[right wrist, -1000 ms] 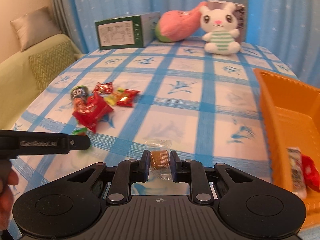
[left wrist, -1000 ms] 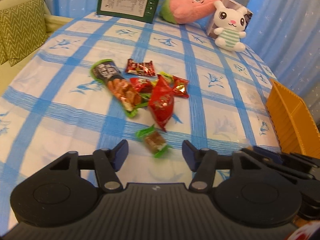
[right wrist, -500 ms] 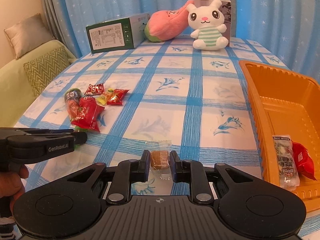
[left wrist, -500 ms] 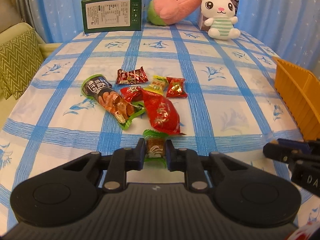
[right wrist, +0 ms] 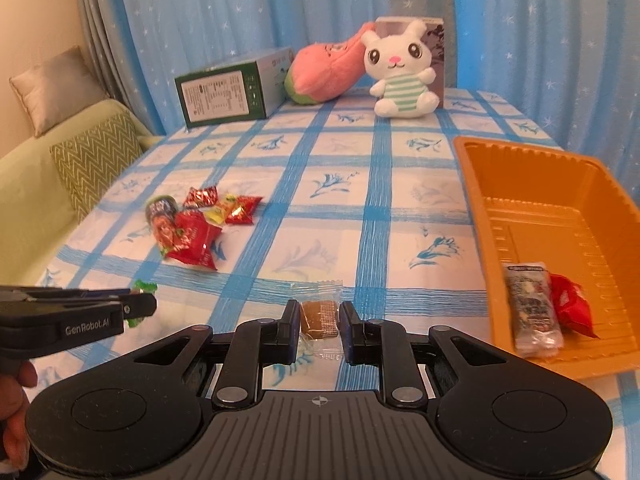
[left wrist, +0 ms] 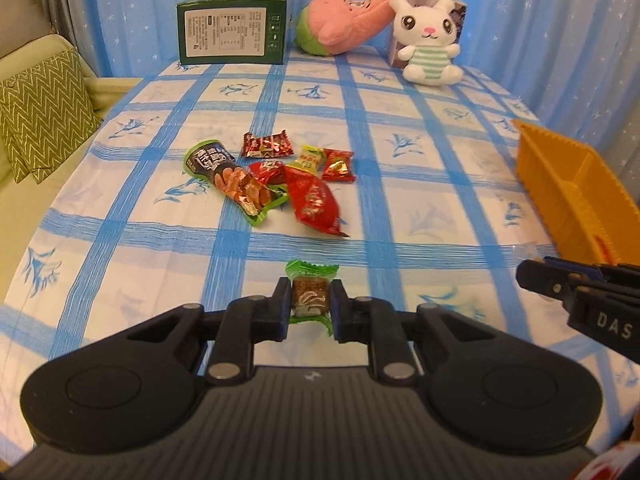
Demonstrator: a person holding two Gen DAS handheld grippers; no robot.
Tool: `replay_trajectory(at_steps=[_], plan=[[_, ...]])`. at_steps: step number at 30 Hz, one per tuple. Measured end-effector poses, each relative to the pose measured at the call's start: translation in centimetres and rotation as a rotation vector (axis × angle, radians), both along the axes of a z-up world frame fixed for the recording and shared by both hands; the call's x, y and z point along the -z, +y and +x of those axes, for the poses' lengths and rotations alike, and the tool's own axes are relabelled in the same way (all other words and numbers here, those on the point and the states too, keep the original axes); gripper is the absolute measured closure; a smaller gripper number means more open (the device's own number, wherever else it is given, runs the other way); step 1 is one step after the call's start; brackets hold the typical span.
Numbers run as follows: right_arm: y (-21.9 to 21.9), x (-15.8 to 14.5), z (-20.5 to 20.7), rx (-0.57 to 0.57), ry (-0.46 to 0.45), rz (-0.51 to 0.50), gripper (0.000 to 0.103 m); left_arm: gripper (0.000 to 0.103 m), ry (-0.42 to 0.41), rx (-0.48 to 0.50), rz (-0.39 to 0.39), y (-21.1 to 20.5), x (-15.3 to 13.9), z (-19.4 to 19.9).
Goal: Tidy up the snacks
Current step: 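Carry both candies into the orange tray and open both tools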
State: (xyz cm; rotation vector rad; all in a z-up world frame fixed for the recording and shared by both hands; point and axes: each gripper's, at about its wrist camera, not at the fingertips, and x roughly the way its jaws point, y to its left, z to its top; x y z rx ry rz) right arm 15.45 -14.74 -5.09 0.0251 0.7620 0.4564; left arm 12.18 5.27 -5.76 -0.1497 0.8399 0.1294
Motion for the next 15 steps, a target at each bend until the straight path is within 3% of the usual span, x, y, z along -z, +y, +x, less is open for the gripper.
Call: replay_trajectory(at_steps=[15], plan=[[-3.1,-4.1,-5.1,0.063,-0.046,0.008,0.082,0.086,-0.038,0.058,-0.029,-3.3,-4.4,-3.9]])
